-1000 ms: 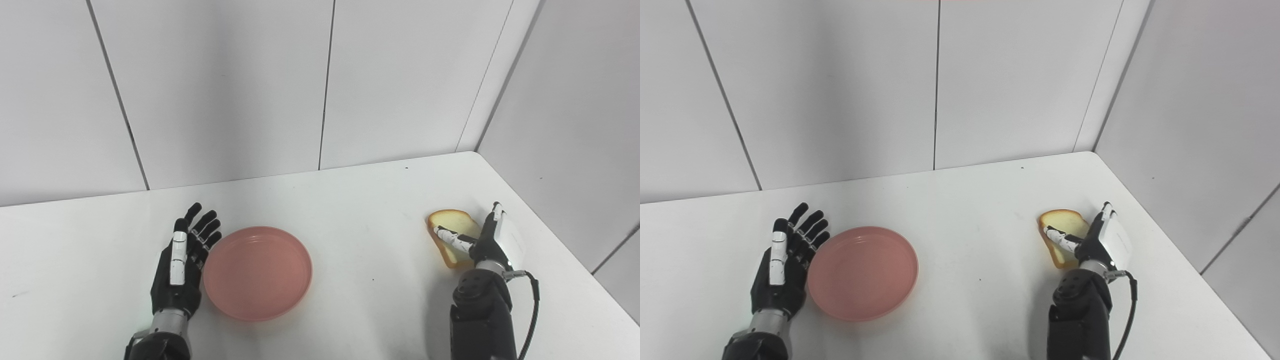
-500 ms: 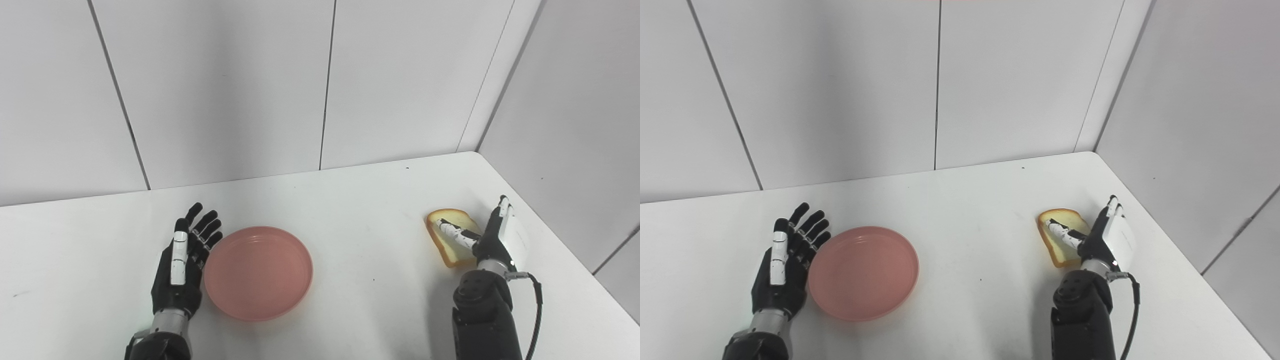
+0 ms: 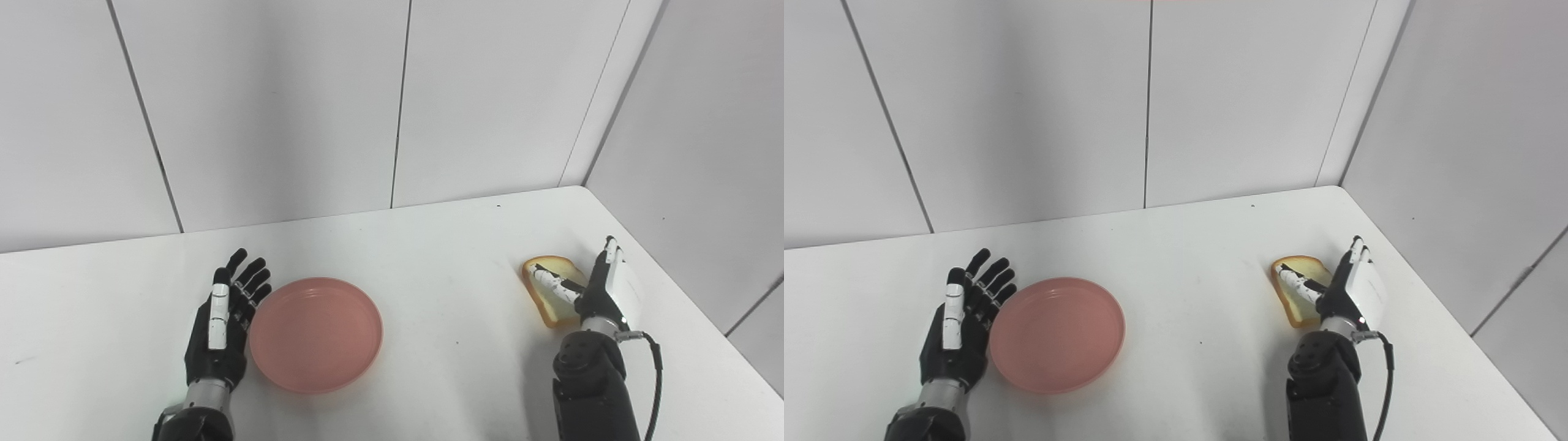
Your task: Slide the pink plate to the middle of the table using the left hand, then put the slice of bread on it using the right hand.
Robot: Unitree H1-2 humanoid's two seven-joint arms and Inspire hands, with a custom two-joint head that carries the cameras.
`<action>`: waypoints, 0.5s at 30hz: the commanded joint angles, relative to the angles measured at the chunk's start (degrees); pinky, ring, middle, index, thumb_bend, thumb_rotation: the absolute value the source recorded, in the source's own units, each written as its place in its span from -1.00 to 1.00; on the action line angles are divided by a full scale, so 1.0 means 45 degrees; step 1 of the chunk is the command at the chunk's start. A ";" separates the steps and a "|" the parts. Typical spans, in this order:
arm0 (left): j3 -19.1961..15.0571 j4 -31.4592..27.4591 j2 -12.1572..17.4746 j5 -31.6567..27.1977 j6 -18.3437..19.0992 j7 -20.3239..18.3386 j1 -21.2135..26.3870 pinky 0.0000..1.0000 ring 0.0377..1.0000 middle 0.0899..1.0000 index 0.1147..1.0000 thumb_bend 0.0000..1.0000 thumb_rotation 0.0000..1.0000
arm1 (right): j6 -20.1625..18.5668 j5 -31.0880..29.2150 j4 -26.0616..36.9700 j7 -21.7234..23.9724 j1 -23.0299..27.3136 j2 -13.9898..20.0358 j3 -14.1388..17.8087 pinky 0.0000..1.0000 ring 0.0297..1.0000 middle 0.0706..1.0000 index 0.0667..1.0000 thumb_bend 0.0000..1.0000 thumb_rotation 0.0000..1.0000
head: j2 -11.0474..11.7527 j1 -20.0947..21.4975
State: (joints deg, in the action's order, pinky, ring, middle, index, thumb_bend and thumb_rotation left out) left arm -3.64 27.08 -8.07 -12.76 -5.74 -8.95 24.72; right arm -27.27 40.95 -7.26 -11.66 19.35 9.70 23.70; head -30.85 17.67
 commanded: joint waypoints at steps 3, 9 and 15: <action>0.0016 0.0569 0.0048 0.0001 0.0541 0.0139 -0.0369 0.70 0.69 0.62 0.70 0.55 0.64 | 0.0080 0.0144 0.0354 0.0059 0.0250 0.0389 -0.0206 1.00 1.00 1.00 1.00 1.00 0.05 | -0.0016 -0.0034; -0.0014 0.0635 0.0065 -0.0036 0.0567 0.0117 -0.0327 0.71 0.69 0.62 0.70 0.57 0.60 | 0.0080 0.0143 0.0294 0.0358 0.0183 0.0460 -0.0333 1.00 1.00 1.00 1.00 1.00 0.20 | -0.0025 -0.0036; 0.0008 0.0608 0.0086 0.0022 0.0623 0.0154 -0.0310 0.71 0.69 0.63 0.70 0.57 0.60 | 0.0080 0.1119 0.0240 0.1212 0.0167 0.0351 -0.0315 1.00 1.00 1.00 1.00 1.00 0.27 | -0.0038 -0.0065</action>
State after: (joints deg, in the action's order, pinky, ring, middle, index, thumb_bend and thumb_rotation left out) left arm -3.66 27.34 -8.05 -12.76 -5.75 -9.00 24.90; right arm -27.27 44.29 -7.34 -6.65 19.03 10.13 22.26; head -30.94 17.40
